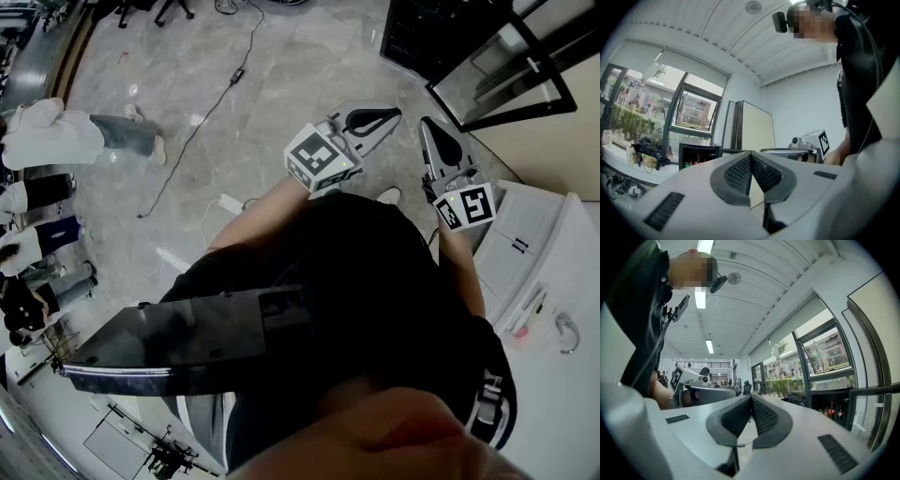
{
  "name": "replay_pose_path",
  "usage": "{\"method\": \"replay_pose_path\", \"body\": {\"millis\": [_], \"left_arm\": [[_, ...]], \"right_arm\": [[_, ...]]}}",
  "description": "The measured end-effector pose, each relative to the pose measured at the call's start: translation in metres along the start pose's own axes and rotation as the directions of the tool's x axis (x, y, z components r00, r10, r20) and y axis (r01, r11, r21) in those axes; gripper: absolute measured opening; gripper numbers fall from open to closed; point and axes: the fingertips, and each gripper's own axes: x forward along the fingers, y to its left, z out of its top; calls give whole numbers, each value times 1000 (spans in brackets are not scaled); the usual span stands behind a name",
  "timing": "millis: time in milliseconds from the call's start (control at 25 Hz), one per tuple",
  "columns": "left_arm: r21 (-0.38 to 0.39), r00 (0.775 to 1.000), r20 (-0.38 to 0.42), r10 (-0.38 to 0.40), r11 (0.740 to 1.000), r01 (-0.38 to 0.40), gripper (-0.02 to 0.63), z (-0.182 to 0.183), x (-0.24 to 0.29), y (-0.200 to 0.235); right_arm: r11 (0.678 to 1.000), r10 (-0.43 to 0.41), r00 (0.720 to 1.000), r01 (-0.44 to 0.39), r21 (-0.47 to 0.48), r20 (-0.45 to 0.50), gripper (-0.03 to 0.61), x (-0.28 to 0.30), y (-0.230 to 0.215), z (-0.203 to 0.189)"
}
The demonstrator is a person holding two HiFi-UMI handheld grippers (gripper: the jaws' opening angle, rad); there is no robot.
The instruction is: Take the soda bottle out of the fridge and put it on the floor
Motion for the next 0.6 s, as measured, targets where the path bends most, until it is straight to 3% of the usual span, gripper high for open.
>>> {"method": "replay_pose_path", "body": {"millis": [600], "left_arm": [[-22,999,-32,36,999,-36,0,-11,-10,-4]], "right_arm": [[999,24,1000,-24,21,-3,12,0,12,-5]]}}
